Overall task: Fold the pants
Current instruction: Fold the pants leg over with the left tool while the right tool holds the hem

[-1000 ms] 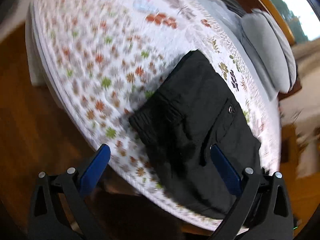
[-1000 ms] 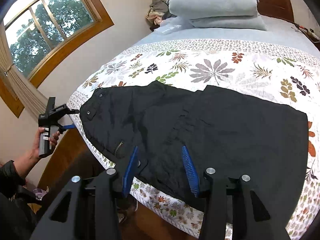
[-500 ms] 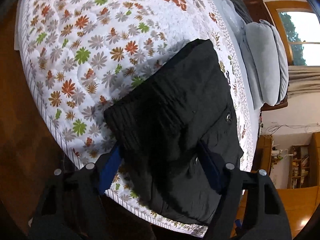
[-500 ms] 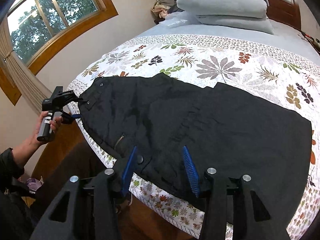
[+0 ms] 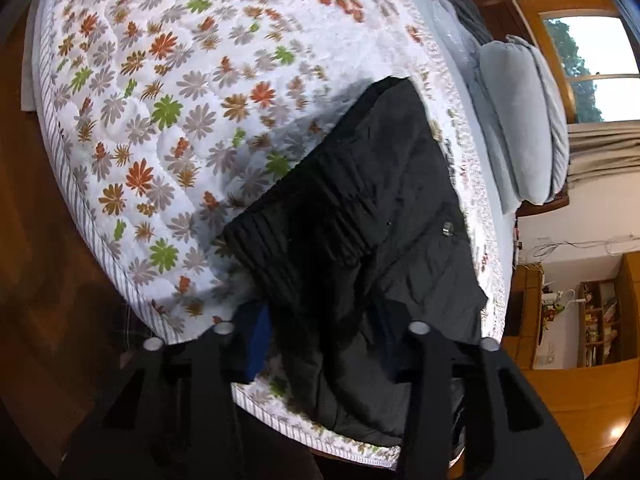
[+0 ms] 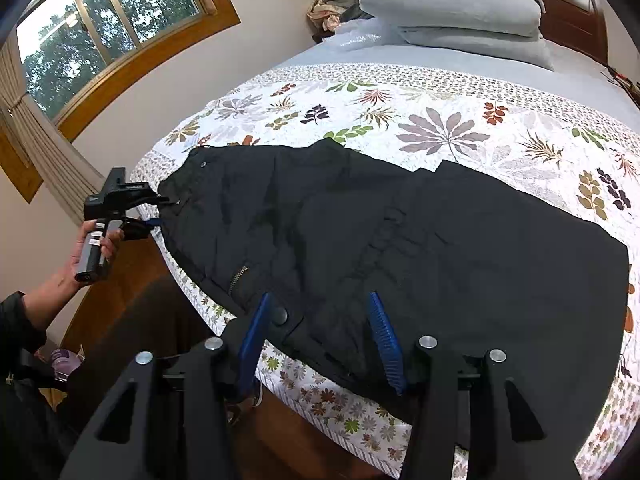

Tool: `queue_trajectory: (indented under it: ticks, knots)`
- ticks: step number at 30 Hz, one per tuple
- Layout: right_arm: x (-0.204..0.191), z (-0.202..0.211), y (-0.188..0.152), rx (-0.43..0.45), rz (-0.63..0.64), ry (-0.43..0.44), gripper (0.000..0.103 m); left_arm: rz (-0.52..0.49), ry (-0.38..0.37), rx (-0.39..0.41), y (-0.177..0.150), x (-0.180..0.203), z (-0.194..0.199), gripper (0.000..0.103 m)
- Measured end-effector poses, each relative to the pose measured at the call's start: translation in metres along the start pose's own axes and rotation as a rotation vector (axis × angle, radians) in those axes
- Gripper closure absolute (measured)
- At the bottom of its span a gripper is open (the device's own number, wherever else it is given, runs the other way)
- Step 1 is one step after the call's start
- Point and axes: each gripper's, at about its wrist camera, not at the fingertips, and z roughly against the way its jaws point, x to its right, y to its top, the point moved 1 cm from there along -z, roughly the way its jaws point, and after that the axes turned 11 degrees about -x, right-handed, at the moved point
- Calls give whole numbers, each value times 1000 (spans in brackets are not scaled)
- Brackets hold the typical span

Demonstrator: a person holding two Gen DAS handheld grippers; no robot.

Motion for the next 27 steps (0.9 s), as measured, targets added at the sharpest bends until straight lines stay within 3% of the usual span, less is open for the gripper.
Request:
queue_trajectory:
  ticks: [7, 15, 21, 27]
  knots:
    - [2, 0, 0, 2, -3, 4, 50, -112, 38, 40, -10, 26, 13, 80]
    - [7, 3, -1, 11, -19, 3, 49, -123, 23, 52, -9, 29, 11, 83]
    - [13, 10, 0, 32, -32, -4, 49, -348, 78, 120, -28, 78, 23, 85]
    - [24, 16, -1, 53, -74, 3, 49, -479, 46, 144, -45, 121, 27, 87]
